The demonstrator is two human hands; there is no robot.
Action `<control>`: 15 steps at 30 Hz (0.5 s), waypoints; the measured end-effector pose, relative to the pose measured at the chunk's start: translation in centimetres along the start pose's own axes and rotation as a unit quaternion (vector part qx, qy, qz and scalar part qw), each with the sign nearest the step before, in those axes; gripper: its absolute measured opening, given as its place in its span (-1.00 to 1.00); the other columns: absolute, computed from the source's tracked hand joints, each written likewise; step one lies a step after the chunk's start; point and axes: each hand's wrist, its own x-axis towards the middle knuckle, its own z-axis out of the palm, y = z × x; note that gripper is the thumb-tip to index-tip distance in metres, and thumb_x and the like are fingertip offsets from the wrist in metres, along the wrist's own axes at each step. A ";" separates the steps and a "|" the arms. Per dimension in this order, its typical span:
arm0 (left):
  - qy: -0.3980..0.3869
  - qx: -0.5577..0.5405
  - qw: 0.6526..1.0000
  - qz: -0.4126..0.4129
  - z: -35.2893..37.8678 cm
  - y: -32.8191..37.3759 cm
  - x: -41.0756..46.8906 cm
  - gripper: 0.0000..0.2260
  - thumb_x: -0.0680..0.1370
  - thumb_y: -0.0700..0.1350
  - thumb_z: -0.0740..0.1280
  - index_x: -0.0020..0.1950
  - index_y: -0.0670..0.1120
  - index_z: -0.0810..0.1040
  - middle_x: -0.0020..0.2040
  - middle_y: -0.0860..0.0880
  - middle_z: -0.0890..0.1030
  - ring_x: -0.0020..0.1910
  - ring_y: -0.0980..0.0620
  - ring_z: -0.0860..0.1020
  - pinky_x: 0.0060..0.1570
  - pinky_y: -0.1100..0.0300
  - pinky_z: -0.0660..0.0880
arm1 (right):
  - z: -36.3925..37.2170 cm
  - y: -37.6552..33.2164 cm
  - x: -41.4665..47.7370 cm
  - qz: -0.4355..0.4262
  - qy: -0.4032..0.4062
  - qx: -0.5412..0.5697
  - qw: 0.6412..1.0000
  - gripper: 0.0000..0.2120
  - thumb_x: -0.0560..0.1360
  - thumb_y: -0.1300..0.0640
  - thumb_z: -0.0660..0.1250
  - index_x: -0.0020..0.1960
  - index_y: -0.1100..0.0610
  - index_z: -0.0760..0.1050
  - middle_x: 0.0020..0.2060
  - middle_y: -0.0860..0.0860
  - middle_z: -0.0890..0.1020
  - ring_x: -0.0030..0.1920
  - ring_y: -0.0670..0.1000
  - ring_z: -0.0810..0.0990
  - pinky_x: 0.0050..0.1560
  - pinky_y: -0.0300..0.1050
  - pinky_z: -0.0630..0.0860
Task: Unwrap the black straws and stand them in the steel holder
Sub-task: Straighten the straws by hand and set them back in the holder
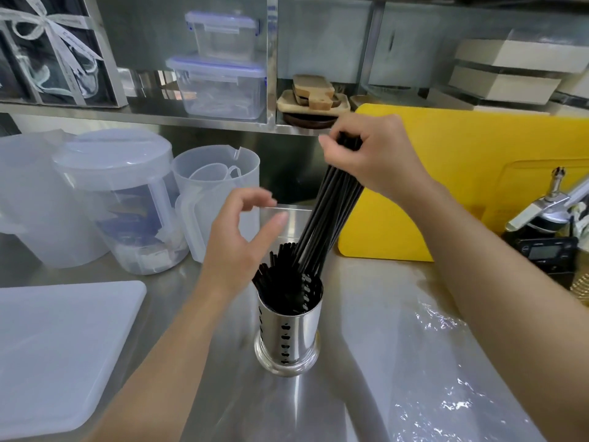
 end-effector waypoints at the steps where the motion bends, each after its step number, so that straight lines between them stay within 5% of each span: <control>1: -0.007 -0.008 1.000 0.015 0.0 0.7 0.7 -0.78 0.41 0.07 0.32 0.02 0.14 0.42 -0.03 0.19 0.55 0.04 0.27 0.50 0.14 0.39 0.35 | -0.8 -0.5 0.8 -0.014 0.011 0.001 1.000 -0.77 0.47 0.17 0.30 -0.29 0.29 0.52 -0.45 0.06 0.51 -0.37 -0.05 0.41 -0.40 -0.32 0.25; 6: -0.177 -0.159 0.968 -0.073 0.7 3.6 3.5 -0.45 0.30 0.22 0.45 0.17 0.02 0.42 0.09 0.05 0.61 0.15 0.09 0.56 0.13 0.21 0.48 | -1.2 -2.9 2.4 -0.010 -0.017 0.090 0.996 -0.80 0.44 0.18 0.33 -0.31 0.28 0.51 -0.47 -0.05 0.45 -0.44 -0.21 0.34 -0.37 -0.38 0.26; 8: -0.238 -0.235 0.932 -0.139 1.3 4.0 3.0 -0.58 0.35 0.08 0.47 0.07 -0.13 0.49 -0.11 -0.08 0.69 -0.07 -0.01 0.65 -0.06 0.14 0.58 | 0.0 -3.6 1.7 -0.003 -0.030 0.128 0.991 -0.82 0.43 0.23 0.34 -0.32 0.27 0.51 -0.48 -0.07 0.44 -0.44 -0.20 0.36 -0.35 -0.40 0.28; 11: -0.260 -0.308 0.888 -0.223 2.0 4.2 0.7 -0.86 0.45 -0.15 0.26 -0.09 -0.22 0.49 -0.35 -0.09 0.63 -0.44 -0.01 0.60 -0.34 0.14 0.59 | 1.2 -3.7 -0.3 0.036 -0.059 0.176 0.982 -0.82 0.43 0.24 0.35 -0.34 0.24 0.50 -0.46 0.04 0.47 -0.41 -0.15 0.36 -0.36 -0.35 0.30; 15: -0.268 -0.376 0.831 -0.311 2.5 3.5 -2.0 -0.85 0.46 -0.18 0.26 -0.04 -0.23 0.40 -0.38 -0.04 0.48 -0.51 0.09 0.40 -0.55 0.23 0.44 | 2.7 -3.4 -3.0 0.134 -0.087 0.219 0.963 -0.81 0.47 0.19 0.37 -0.30 0.18 0.49 -0.48 -0.04 0.46 -0.42 -0.13 0.37 -0.37 -0.28 0.33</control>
